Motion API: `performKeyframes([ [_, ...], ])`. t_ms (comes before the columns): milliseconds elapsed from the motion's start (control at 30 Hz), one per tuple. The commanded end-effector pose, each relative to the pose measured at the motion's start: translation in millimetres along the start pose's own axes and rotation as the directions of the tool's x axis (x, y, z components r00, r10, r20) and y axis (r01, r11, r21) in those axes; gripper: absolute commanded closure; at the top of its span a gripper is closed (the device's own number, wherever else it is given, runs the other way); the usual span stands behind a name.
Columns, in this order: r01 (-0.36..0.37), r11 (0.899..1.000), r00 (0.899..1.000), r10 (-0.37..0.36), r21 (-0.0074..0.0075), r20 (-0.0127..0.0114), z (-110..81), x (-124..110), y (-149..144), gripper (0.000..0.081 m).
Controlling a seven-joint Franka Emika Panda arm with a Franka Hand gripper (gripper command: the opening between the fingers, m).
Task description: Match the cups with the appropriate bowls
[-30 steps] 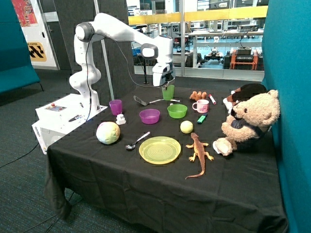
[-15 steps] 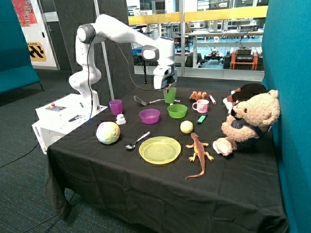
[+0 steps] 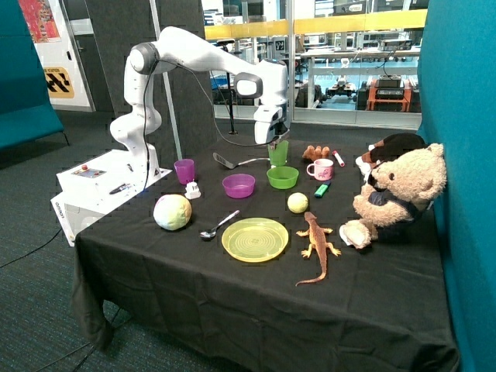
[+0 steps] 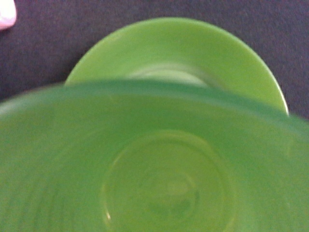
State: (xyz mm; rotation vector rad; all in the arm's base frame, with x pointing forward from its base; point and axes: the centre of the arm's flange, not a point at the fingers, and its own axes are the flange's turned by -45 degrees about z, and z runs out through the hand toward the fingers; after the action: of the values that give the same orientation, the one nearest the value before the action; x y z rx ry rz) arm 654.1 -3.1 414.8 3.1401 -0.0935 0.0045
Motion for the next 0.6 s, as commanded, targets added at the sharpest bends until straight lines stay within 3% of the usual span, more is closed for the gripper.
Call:
performKeyframes([
  [0, 0.021, 1.000, 1.000, -0.021, 0.0000, 0.0029, 13.9, 14.9, 2.8, 0.0808],
  [233, 0.033, 0.999, 0.999, -0.033, 0.0001, 0.0029, 42.1, 6.5, 5.2, 0.0808],
  [567, 0.052, 0.999, 0.999, -0.052, 0.0001, 0.0029, 52.2, 13.3, 4.8, 0.0808],
])
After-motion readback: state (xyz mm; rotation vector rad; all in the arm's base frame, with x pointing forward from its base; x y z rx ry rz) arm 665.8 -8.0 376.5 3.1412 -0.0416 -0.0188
